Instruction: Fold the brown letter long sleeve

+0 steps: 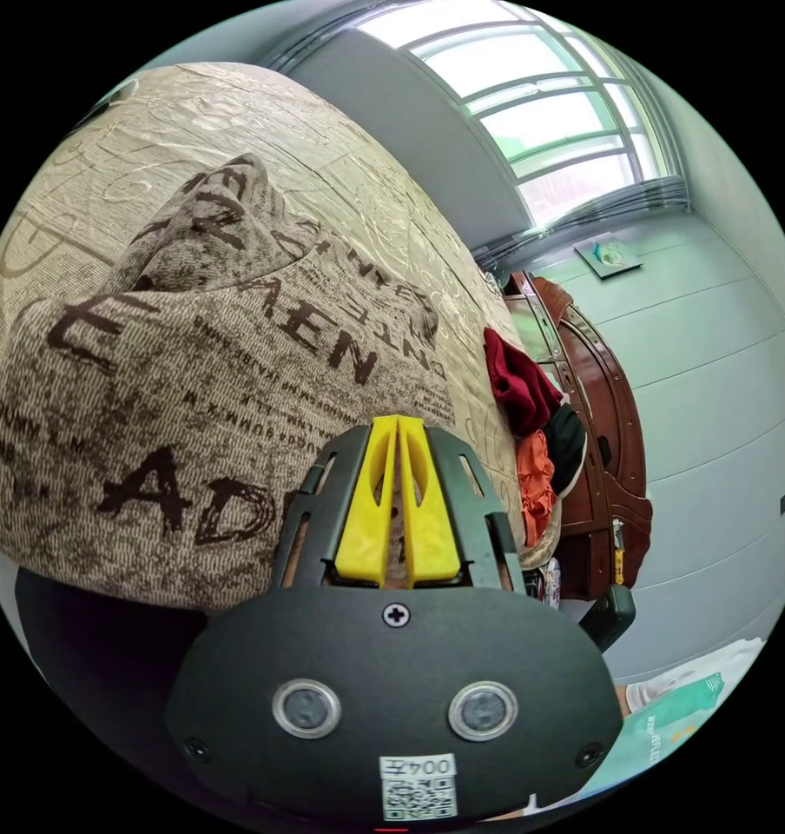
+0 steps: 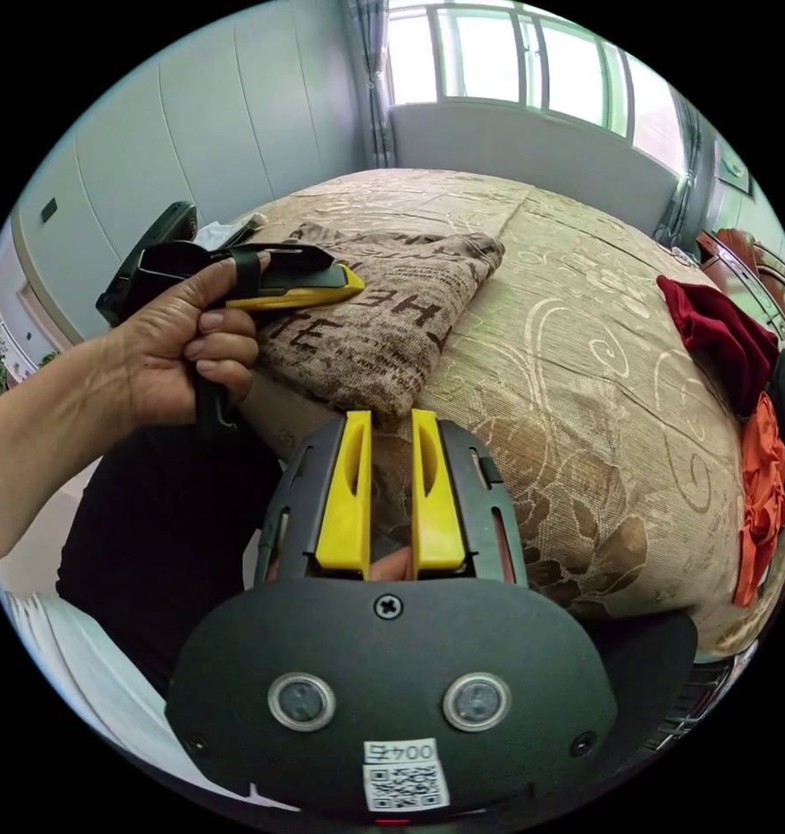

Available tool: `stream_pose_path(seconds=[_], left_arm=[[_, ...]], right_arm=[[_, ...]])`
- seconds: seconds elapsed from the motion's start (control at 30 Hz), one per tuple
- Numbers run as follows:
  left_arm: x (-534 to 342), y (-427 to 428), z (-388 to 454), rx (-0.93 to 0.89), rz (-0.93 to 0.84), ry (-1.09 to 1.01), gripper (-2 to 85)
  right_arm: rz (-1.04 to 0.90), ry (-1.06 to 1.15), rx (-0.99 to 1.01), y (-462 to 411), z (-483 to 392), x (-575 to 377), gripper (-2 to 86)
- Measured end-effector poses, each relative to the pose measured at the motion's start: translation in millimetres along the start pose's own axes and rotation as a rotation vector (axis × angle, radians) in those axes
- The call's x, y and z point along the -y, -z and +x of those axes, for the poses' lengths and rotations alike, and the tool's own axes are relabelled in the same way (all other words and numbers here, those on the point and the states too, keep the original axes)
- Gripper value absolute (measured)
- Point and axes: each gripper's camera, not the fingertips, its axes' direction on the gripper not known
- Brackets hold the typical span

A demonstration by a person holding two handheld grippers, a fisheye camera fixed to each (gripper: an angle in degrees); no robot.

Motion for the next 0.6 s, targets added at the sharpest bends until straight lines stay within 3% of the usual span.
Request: stream_pose_path(seconds=[0.3, 0.43, 0.53, 0.6], left_arm=[[6.9, 9.7, -3.0, 0.02, -0.009, -0.015, 0.1], [7.5, 22.8, -0.1, 0.025, 0.012, -0.035, 0.1], [10.5, 28.7, -6.4, -0.007, 0.015, -0.031, 0.2], [14.1, 48.6, -2.3, -0.057, 0.037, -0.021, 0.4]], right_arm=[[-0.048, 0.036, -0.046, -3.2, 14.7, -16.6, -0.3], [0.109, -0.008, 0.05, 15.7, 32.0, -2.5, -0.4], [-0.048, 0.027, 0.047, -25.7, 35.8, 4.2, 0.1], [0.002, -0.034, 0.101, -15.3, 49.3, 5.7, 1.1]])
